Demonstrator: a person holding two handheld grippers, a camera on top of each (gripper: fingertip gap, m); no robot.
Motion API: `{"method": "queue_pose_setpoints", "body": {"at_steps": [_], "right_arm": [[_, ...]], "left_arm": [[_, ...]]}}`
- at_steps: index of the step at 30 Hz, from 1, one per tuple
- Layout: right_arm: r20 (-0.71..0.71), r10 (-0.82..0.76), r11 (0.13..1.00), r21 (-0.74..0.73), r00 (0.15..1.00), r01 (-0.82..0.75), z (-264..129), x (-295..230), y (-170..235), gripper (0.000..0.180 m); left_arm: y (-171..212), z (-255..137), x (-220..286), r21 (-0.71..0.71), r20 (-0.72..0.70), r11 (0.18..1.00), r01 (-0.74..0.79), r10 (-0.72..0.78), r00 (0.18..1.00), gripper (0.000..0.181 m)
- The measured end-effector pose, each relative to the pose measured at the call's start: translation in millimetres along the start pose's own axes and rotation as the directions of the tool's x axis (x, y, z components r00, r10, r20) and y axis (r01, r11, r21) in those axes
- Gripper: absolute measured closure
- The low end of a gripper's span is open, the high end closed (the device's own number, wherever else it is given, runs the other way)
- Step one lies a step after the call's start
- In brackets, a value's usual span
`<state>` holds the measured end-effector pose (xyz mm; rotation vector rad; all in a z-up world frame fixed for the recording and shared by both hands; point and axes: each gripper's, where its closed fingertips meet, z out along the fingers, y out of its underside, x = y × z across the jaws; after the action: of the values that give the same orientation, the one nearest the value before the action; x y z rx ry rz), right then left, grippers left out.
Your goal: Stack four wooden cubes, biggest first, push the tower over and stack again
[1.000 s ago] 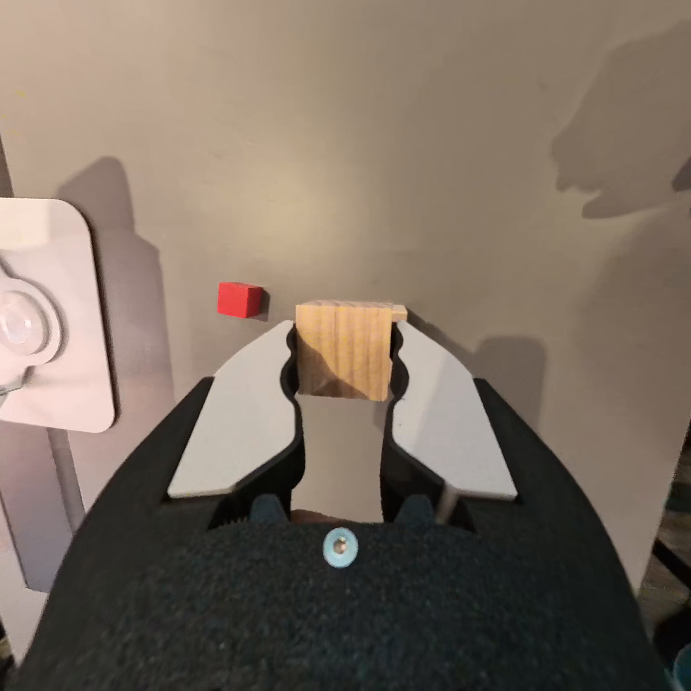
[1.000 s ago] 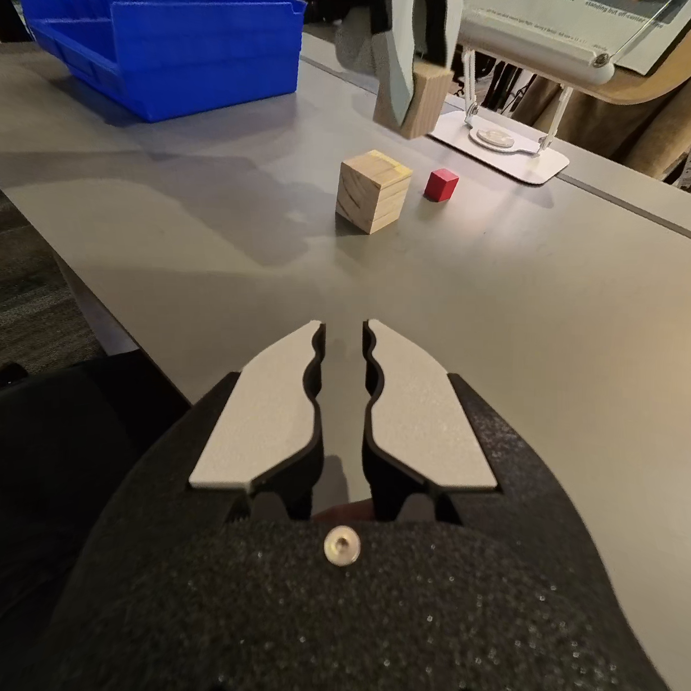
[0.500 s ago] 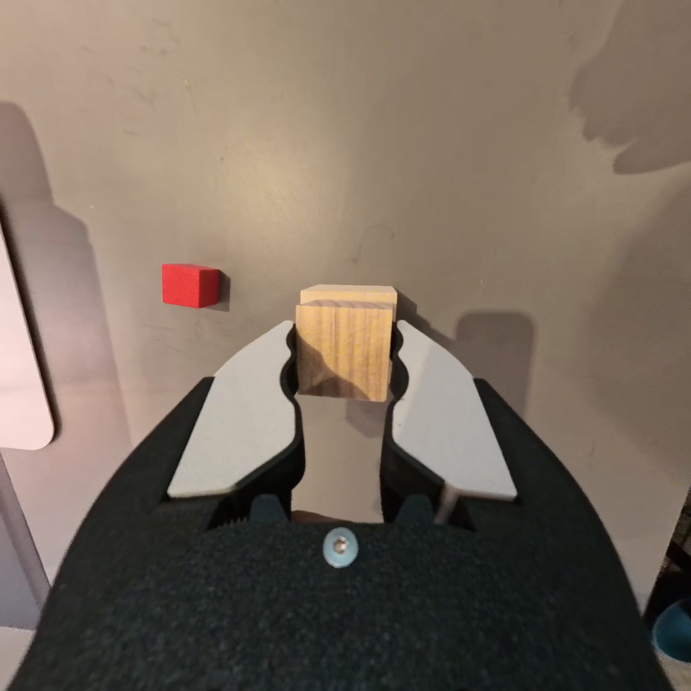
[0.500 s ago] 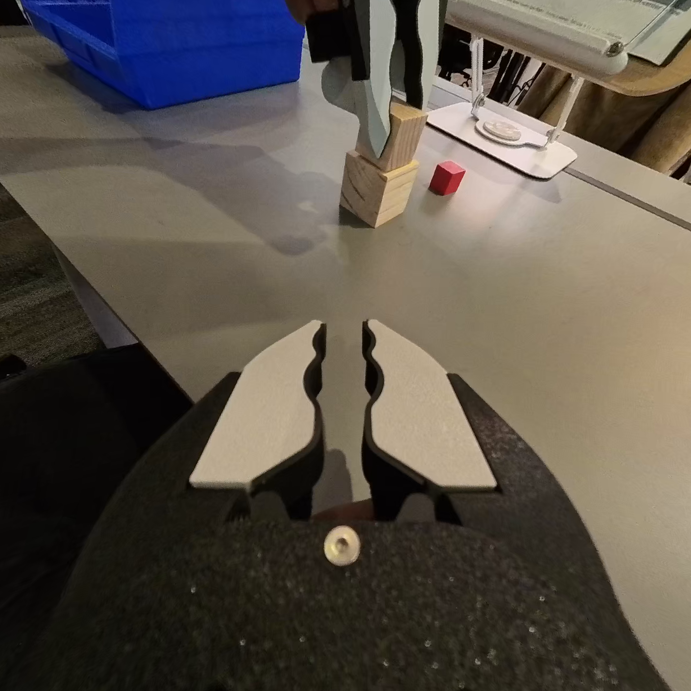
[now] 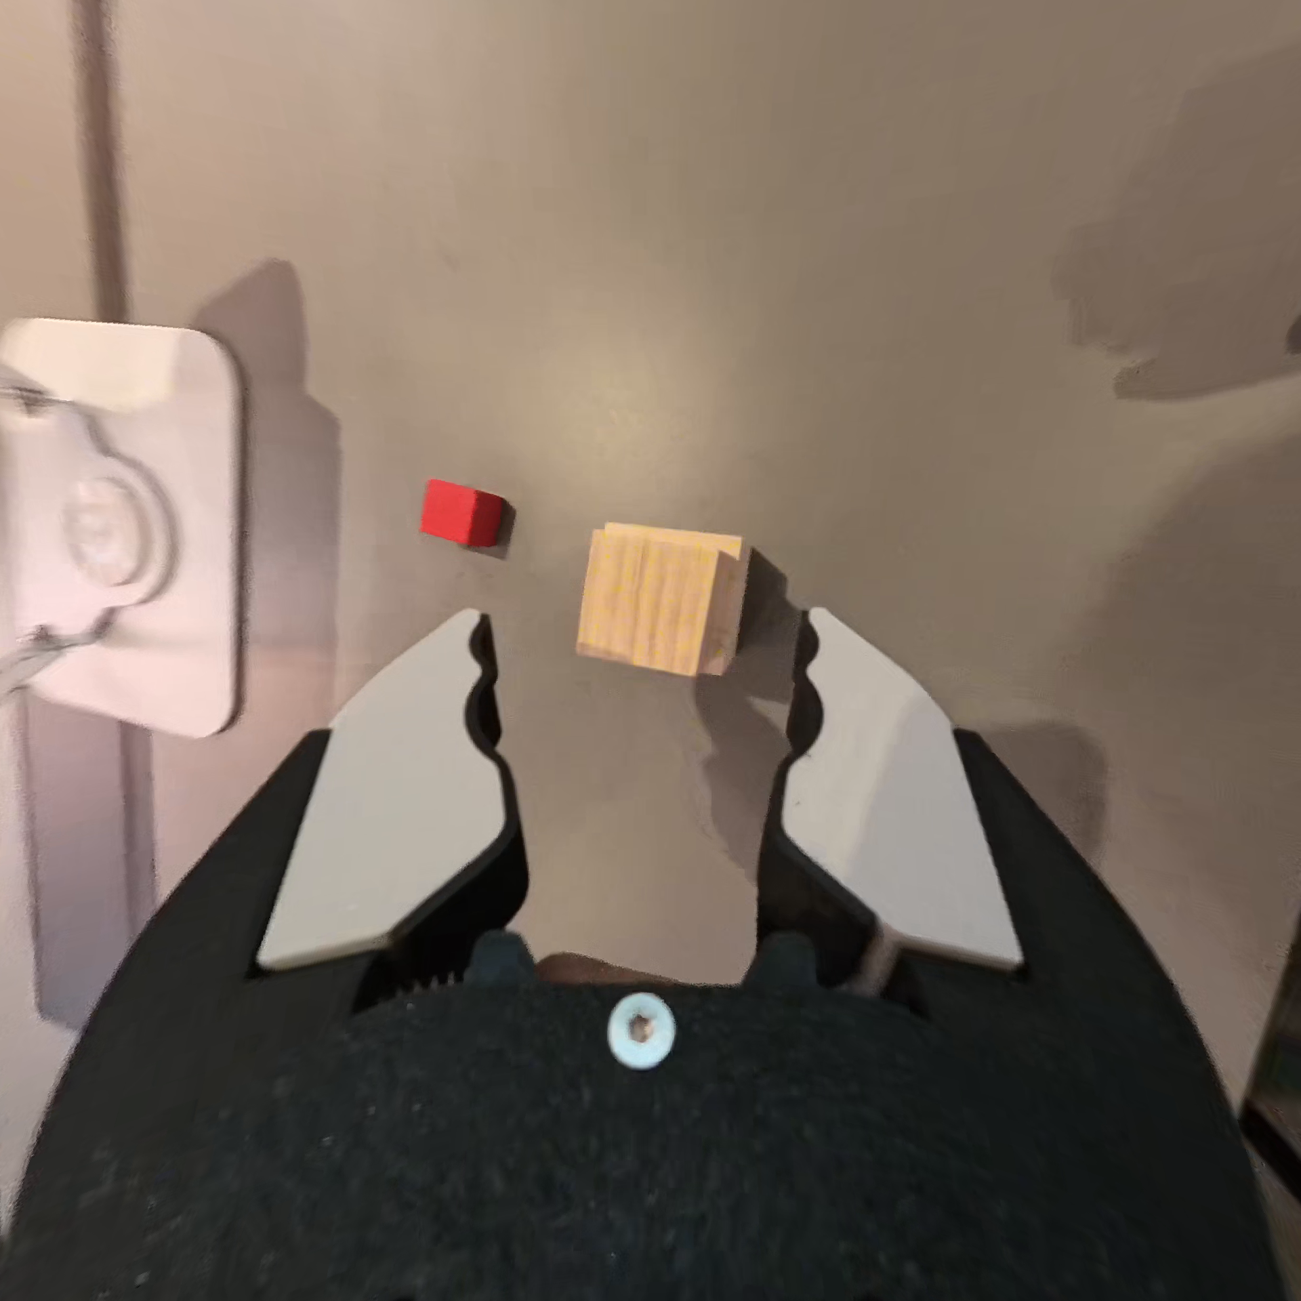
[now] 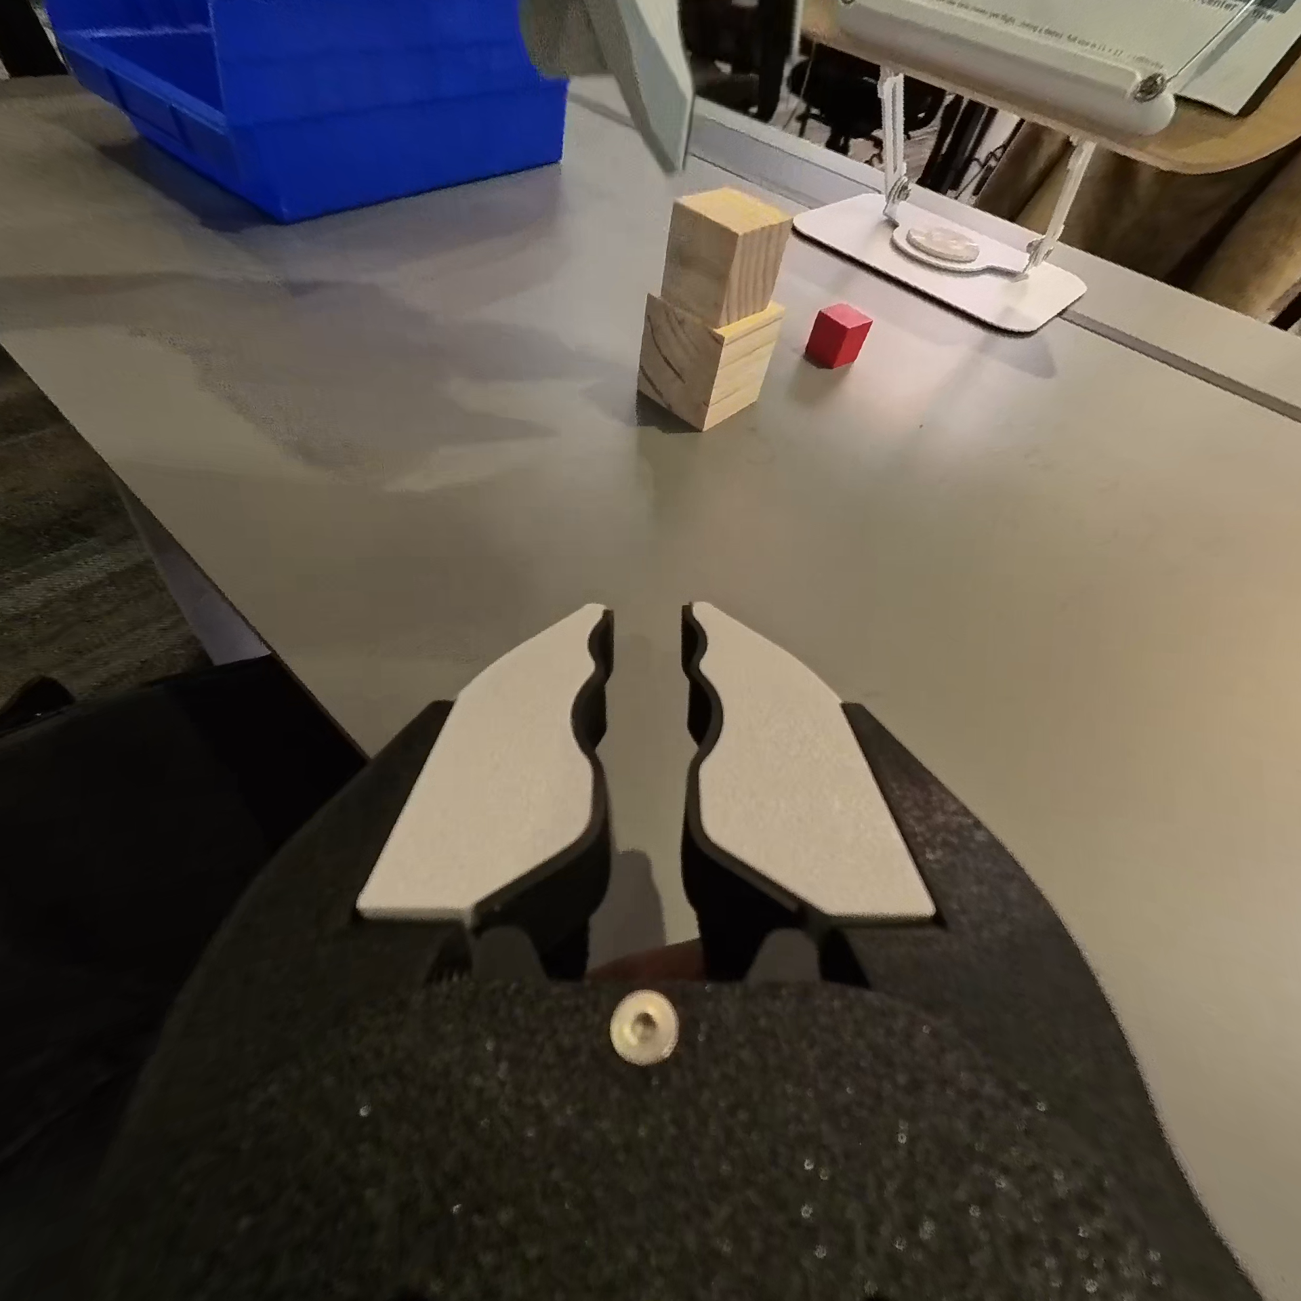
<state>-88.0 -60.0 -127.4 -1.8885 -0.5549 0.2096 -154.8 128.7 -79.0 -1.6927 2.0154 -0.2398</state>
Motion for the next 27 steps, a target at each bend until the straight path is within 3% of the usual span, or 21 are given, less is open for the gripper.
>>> {"method": "queue_pose_setpoints", "body": {"at_steps": [2, 5, 8, 11, 14, 19, 23, 27], "right_arm": [[-0.003, 0.004, 1.0, 0.005, 1.0, -0.004, -1.3, 1.5, -1.5, 0.162], [-0.019, 0.005, 1.0, 0.005, 1.0, -0.005, -3.8, 5.3, -2.0, 0.162], [-0.027, 0.021, 1.0, 0.006, 0.999, -0.02, -5.7, 8.4, -2.2, 0.16], [0.001, 0.049, 0.999, 0.002, 0.999, -0.049, -5.0, 6.4, -1.9, 0.156], [0.013, 0.071, 0.997, -0.017, 0.997, -0.071, 0.2, 5.3, 0.2, 0.153], [0.021, -0.046, 0.995, -0.09, 0.999, 0.048, 26.5, 31.7, -24.0, 0.145], [0.14, -0.208, 0.953, -0.191, 0.968, 0.233, 94.2, 85.0, -80.6, 0.146], [0.34, -0.287, 0.835, -0.37, 0.895, 0.408, 176.2, 122.7, -104.6, 0.145]], "left_arm": [[-7.5, -23.7, -0.9, 0.117, 0.152, 0.991, 0.058, -0.076, 0.985, 0.102], [1.0, -55.8, 6.8, 0.353, 0.303, 0.9, 0.256, -0.368, 0.879, 0.107], [34.6, -58.4, 36.9, 0.54, 0.223, 0.681, 0.495, -0.682, 0.696, 0.112], [66.6, -39.2, 71.0, 0.594, 0.148, 0.52, 0.614, -0.82, 0.553, 0.11], [83.8, -30.7, 84.4, 0.606, 0.216, 0.514, 0.608, -0.841, 0.496, 0.11], [76.8, -33.4, 97.7, 0.637, 0.194, 0.492, 0.593, -0.847, 0.495, 0.111], [73.8, -37.9, 106.8, 0.637, 0.234, 0.54, 0.55, -0.815, 0.53, 0.113], [67.6, -46.7, 110.0, 0.652, 0.291, 0.583, 0.485, -0.783, 0.55, 0.116]]}}
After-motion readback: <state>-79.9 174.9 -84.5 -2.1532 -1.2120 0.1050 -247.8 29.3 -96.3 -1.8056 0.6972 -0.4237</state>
